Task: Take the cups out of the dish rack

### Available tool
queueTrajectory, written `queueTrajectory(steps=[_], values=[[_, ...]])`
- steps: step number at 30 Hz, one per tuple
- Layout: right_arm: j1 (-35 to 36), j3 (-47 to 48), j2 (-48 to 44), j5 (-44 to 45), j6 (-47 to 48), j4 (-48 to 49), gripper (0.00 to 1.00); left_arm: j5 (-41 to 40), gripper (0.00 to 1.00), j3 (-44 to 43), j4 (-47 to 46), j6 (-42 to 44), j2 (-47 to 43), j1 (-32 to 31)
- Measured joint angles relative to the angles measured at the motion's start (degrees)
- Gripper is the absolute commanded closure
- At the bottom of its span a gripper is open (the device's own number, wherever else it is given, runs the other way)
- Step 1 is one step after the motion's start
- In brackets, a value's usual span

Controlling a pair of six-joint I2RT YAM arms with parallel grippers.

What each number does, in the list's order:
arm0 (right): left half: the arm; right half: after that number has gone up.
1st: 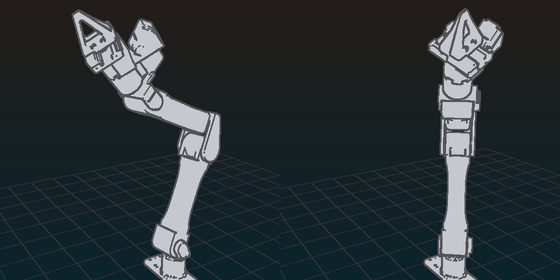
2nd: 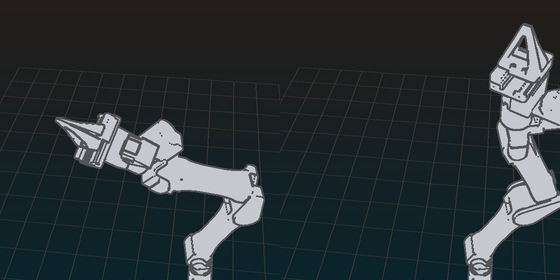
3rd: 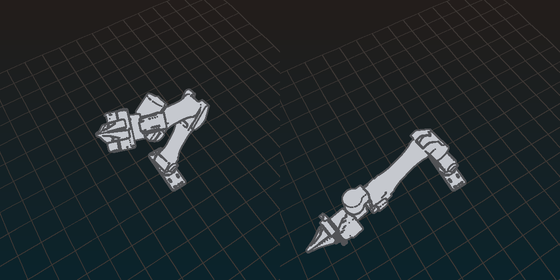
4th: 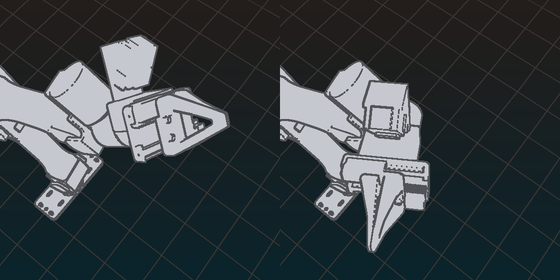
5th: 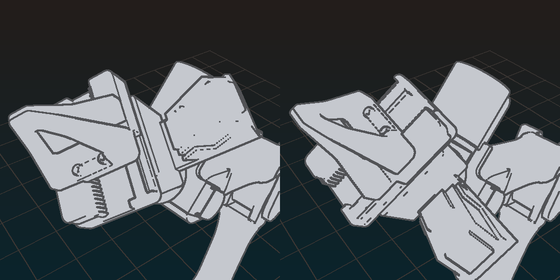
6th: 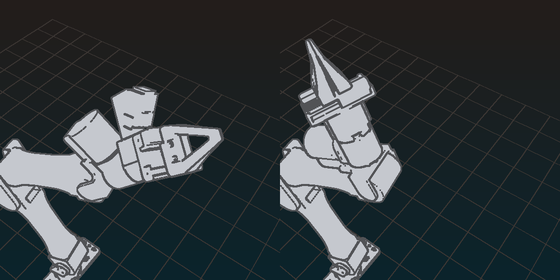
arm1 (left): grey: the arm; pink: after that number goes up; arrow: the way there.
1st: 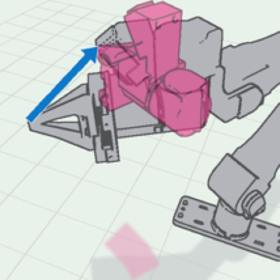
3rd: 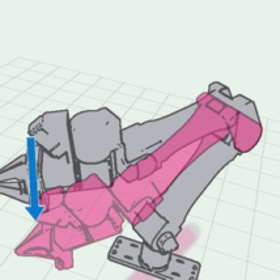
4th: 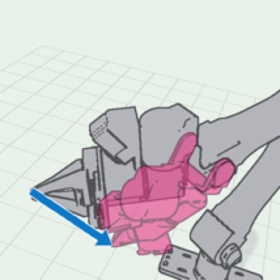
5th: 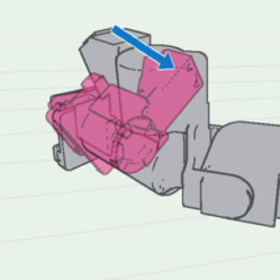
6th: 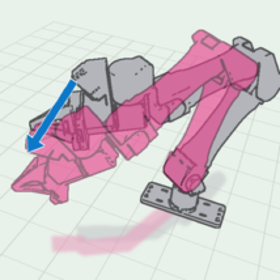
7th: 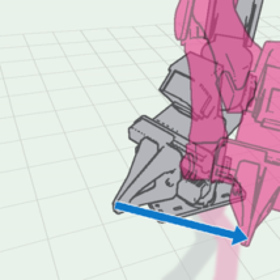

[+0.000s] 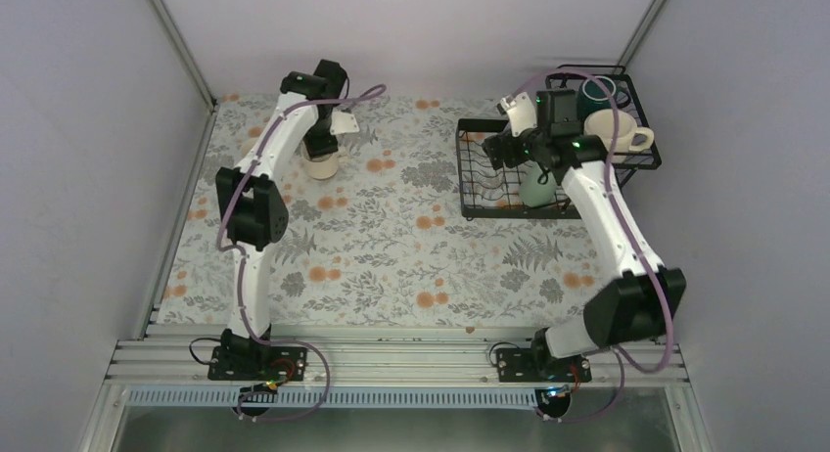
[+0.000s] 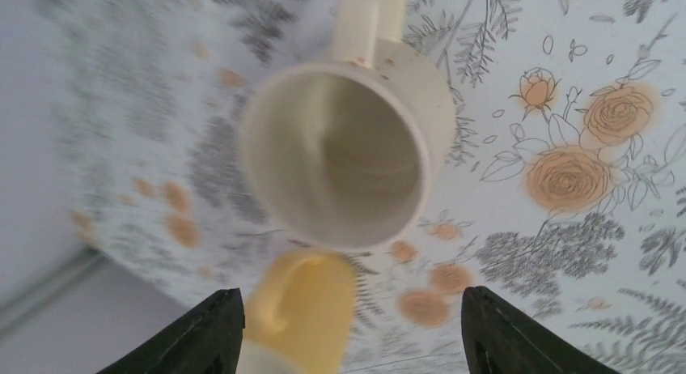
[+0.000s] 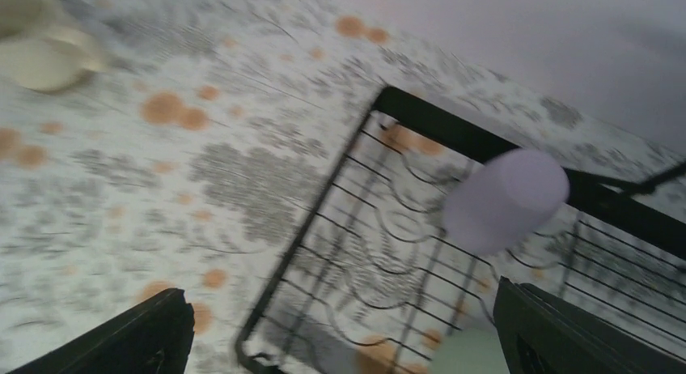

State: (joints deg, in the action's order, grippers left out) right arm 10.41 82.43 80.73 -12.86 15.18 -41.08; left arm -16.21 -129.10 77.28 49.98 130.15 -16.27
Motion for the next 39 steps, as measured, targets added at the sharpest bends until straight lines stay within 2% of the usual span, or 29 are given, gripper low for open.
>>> queueTrajectory(steps=[3,7,14,18,25,39], values=[[0.0,2.1,6.5,6.6,1.0,-0.5,0.04,0.1,0.22,-2.3,-0.2,-1.4,-5.0,-1.3],[-0.1,5.7,15.5,11.7,1.0,-2.6,0.05,1.9,0.2,-3.2,-2.2,-4.2,-13.3,-3.5],[-0.4,20.6,29.0,18.8,-3.0,-6.4,0.06,3.9,0.19,10.4,-14.7,-10.7,-26.5,-5.4],[-0.4,27.1,34.3,23.5,-4.7,-7.4,0.05,4.4,0.17,18.7,-21.9,-13.4,-29.2,-5.3],[-0.7,31.5,41.8,29.3,-5.6,-9.0,0.05,3.8,0.14,29.2,-31.3,-16.5,-33.8,-5.4],[-2.7,42.4,50.0,32.0,-5.6,-10.5,0.03,3.0,0.12,32.8,-38.5,-20.4,-37.9,-5.4]])
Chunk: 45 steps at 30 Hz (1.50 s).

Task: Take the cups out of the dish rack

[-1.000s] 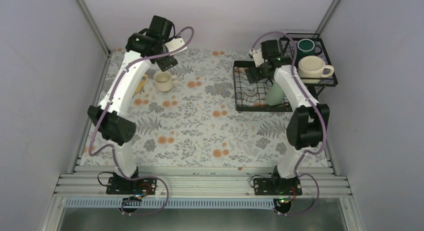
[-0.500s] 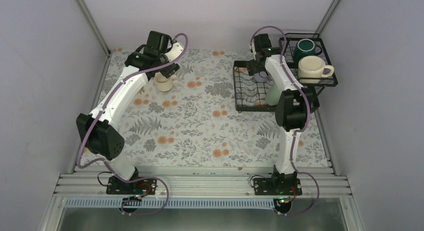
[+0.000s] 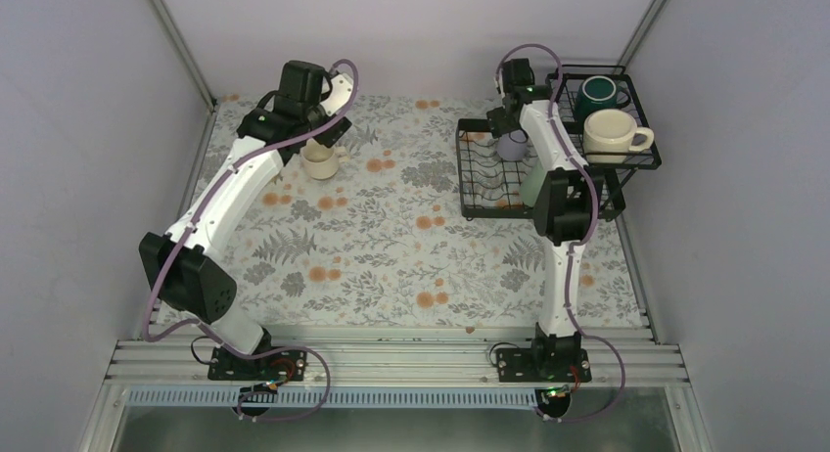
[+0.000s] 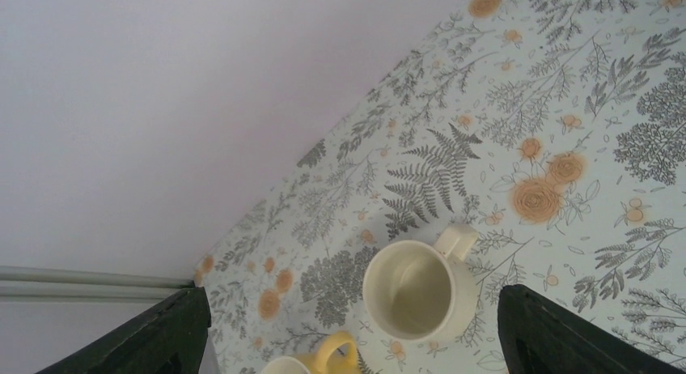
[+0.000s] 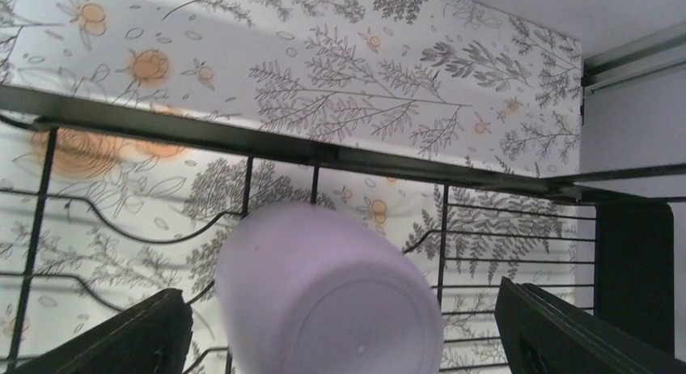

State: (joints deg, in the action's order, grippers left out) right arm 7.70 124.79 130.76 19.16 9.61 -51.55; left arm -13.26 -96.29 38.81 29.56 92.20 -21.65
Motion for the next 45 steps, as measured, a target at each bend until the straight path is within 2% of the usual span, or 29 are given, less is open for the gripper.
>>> queueTrajectory(steps=[9,23,27,34,39,45], values=[[-1.7,2.9,4.5,-2.5,0.2,-1.0,0.03,0.8,0.11,1.4,-0.5,-0.3,-0.1,0.0],[-2.2,3.7,4.7,-10.3,0.2,-2.6,0.08,1.9,0.11,5.8,-0.7,-0.5,-0.9,0.0],[-2.3,4.0,4.7,-12.0,-0.1,-3.5,0.18,1.9,0.11,6.9,-0.6,-0.5,-1.9,0.0],[-2.6,4.2,4.8,-15.4,-0.3,-4.2,0.21,1.9,0.1,8.8,-0.9,-0.5,-4.3,0.0],[-2.6,4.2,4.8,-15.9,-0.3,-4.1,0.35,1.9,0.1,9.0,-1.0,-0.5,-4.4,0.0],[-2.6,4.2,4.8,-17.0,-0.2,-3.8,0.56,5.0,0.09,10.4,-2.5,-2.3,-5.9,0.0]])
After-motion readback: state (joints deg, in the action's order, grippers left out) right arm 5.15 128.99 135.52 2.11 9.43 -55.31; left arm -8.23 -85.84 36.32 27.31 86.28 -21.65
